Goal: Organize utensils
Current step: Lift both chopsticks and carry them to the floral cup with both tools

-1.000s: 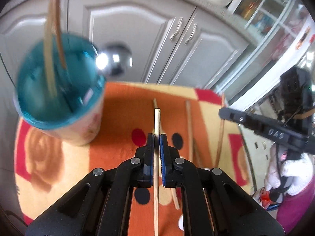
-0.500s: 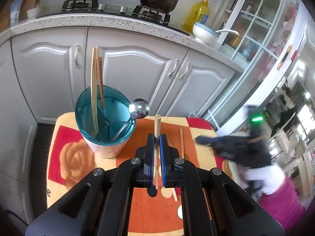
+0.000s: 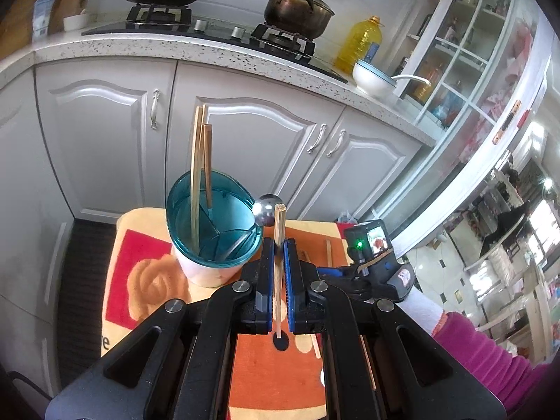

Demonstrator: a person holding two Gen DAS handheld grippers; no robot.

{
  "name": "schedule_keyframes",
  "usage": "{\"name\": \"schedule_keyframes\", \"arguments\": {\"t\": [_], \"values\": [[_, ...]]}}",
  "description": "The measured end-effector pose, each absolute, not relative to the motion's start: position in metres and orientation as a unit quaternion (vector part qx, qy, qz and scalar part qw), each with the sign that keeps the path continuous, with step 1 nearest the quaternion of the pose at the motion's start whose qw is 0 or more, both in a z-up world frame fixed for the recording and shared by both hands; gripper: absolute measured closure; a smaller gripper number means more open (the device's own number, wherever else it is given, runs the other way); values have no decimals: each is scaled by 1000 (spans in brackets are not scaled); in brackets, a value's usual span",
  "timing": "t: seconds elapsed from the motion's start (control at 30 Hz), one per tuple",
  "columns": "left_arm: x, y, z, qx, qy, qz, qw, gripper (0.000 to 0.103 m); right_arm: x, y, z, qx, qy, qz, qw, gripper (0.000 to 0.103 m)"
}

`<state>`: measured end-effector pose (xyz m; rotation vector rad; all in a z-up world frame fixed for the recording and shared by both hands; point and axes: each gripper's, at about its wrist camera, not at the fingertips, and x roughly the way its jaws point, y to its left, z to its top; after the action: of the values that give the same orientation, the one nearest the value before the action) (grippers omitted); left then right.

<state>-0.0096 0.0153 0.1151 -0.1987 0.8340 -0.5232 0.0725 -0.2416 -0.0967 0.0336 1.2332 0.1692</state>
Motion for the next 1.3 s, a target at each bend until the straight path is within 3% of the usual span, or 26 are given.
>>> {"name": "schedule_keyframes", "arguments": {"t": [0.07, 0.1, 0.4, 0.7, 1.3], "values": [[-8, 18, 117, -97, 398, -249, 878, 99, 75, -242, -99, 17, 575, 86, 814, 95], [-8, 21, 121, -99, 394, -247, 880, 99, 76, -244, -99, 27, 578, 90, 811, 96], [3, 53, 159, -112, 348, -210, 907, 99, 34, -263, -24, 92, 504, 144, 847, 97], [17, 71, 184, -115, 314, -175, 926, 99, -9, -244, 65, 64, 413, 184, 890, 97], [47, 75, 198, -89, 289, -139, 943, 99, 22, -181, 203, -8, 303, 255, 918, 98]]}}
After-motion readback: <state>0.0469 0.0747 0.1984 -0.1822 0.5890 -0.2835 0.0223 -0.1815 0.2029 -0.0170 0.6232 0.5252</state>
